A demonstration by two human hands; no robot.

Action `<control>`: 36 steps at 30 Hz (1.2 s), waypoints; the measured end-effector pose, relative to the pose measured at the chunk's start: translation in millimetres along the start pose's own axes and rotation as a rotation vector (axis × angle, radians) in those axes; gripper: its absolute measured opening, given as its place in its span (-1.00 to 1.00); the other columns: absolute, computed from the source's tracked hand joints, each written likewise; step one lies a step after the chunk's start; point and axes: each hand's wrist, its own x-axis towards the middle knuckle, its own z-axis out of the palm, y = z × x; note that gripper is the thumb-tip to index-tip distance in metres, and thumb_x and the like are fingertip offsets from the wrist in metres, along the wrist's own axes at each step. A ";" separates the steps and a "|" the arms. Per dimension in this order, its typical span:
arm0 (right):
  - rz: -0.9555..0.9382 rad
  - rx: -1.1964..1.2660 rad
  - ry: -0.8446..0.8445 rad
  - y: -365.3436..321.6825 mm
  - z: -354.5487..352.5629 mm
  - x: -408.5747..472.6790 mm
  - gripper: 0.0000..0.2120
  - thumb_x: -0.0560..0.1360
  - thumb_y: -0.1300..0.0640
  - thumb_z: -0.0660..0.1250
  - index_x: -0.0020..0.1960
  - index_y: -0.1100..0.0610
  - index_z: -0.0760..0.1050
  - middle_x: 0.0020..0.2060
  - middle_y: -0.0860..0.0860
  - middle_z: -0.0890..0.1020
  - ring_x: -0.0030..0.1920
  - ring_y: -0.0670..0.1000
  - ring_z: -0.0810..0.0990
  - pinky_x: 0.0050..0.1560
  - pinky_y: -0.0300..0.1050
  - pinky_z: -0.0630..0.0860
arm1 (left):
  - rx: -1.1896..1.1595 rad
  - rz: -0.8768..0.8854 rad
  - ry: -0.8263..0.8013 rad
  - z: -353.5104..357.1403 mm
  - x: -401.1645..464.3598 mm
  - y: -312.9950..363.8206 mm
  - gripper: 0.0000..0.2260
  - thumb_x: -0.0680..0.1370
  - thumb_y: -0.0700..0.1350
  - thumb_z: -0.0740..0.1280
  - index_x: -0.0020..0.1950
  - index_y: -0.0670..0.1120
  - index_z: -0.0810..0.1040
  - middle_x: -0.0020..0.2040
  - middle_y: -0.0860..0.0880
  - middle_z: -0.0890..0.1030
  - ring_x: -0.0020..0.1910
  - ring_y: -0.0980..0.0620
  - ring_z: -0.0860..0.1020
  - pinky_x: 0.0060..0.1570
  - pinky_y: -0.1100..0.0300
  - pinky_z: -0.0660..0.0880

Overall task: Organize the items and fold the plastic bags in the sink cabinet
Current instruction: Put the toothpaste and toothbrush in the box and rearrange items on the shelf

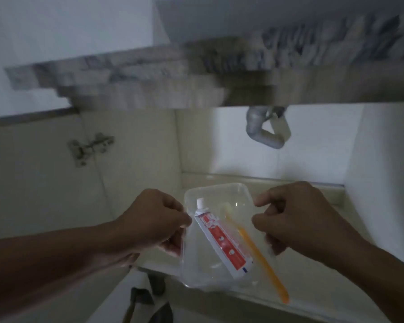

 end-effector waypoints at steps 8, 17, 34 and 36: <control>-0.237 0.141 -0.188 -120.6 -4.1 13.4 -0.80 0.38 0.28 0.50 -0.04 0.32 0.59 -0.48 0.18 0.64 -0.48 0.12 0.66 -0.43 -0.06 0.61 | 0.072 -0.018 0.205 -102.6 -73.9 53.4 -0.82 0.48 -0.36 0.33 -0.32 -0.31 0.63 -0.45 -0.23 0.60 -0.54 -0.08 0.56 -0.53 0.20 0.49; -0.367 0.282 -0.234 -240.2 -13.9 39.2 -0.90 0.39 0.39 0.47 -0.24 0.44 0.59 -0.54 0.19 0.58 -0.53 0.10 0.57 -0.43 0.04 0.65 | -0.013 -0.028 0.445 -195.1 -90.8 106.4 -0.94 0.45 -0.30 0.36 -0.18 -0.29 0.61 -0.35 -0.17 0.52 -0.40 -0.02 0.45 -0.50 0.24 0.35; -0.211 0.269 0.118 -299.0 8.6 209.0 -0.81 0.46 0.41 0.36 0.05 0.46 0.47 -0.36 0.29 0.65 -0.38 0.21 0.69 -0.25 0.15 0.67 | -0.476 0.190 0.507 -233.4 59.7 157.6 -0.79 0.48 -0.33 0.37 0.10 -0.32 0.52 0.10 -0.25 0.56 -0.04 -0.15 0.58 -0.01 0.02 0.57; -0.194 0.258 0.115 -292.0 11.8 214.6 -0.78 0.48 0.40 0.33 0.11 0.45 0.44 -0.32 0.31 0.66 -0.41 0.21 0.68 -0.28 0.15 0.67 | -0.469 0.175 0.529 -230.2 77.0 152.4 -0.69 0.47 -0.33 0.41 0.18 -0.34 0.49 0.09 -0.24 0.59 -0.04 -0.13 0.60 -0.04 0.05 0.59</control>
